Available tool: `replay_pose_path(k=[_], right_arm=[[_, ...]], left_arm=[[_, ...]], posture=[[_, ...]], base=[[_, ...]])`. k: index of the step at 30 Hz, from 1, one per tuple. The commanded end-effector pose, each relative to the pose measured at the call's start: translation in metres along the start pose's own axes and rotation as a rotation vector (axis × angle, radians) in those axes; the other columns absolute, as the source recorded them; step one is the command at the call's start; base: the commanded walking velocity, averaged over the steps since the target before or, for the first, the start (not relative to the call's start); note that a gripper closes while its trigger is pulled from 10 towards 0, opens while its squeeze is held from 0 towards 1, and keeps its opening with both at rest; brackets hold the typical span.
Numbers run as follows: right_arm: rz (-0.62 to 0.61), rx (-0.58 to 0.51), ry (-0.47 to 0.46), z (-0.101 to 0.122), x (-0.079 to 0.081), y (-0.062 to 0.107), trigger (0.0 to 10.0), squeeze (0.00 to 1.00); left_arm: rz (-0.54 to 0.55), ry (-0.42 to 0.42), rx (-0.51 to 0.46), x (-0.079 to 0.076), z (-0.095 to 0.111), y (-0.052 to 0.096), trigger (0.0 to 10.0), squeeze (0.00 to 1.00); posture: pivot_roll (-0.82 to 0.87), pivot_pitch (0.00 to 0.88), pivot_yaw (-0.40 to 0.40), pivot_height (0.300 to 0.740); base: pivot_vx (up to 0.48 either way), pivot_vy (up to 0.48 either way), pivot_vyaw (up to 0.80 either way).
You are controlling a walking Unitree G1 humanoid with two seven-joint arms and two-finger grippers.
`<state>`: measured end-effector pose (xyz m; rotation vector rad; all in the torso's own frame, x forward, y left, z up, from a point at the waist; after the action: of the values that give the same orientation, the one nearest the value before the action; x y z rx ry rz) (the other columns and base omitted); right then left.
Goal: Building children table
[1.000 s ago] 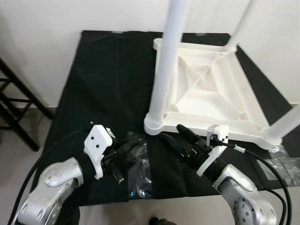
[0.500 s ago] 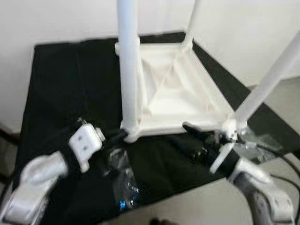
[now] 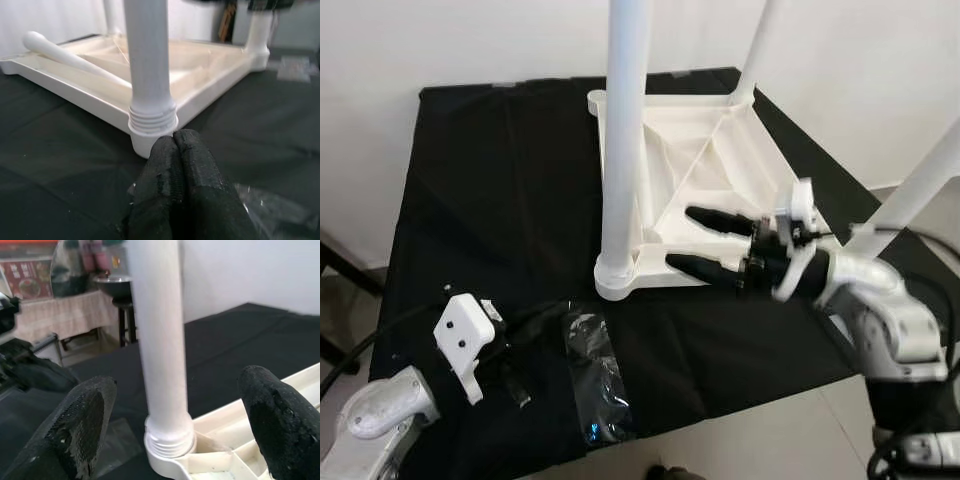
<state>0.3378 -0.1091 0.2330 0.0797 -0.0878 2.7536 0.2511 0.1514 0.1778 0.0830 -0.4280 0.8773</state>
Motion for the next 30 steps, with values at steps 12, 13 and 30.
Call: replay_pose_path(k=[12, 13, 30], right_arm=[[0.181, 0.064, 0.026, 0.006, -0.004, -0.033, 10.0, 0.00], [0.230, 0.084, 0.032, 0.005, 0.001, -0.041, 10.0, 0.00], [0.364, 0.135, 0.115, 0.018, 0.004, -0.082, 10.0, 0.00]], left_arm=[[-0.005, 0.015, -0.064, -0.008, 0.016, 0.005, 10.0, 0.00], [-0.010, 0.017, -0.067, -0.011, 0.018, 0.006, 10.0, 0.00], [-0.040, 0.012, -0.085, -0.024, 0.030, 0.007, 10.0, 0.00]], posture=[[0.10, 0.201, -0.118, 0.740], [0.12, 0.221, -0.133, 0.740], [0.15, 0.255, -0.169, 0.740]], base=[[0.000, 0.000, 0.00], [0.000, 0.000, 0.00], [0.000, 0.000, 0.00]])
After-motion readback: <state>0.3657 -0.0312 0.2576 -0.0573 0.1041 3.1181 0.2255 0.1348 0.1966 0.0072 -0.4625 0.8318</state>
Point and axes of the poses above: a point about 5 cm out from each wrist's last joint towards the gripper, its own y axis pointing back from the gripper into the wrist, its own z axis along the axis of the wrist's last joint, x = y × z, the point moved 6 cm from there along -y, pointing out of the wrist towards the gripper, and after that the axes turned 10 degrees about -y, right-handed, at the moved point
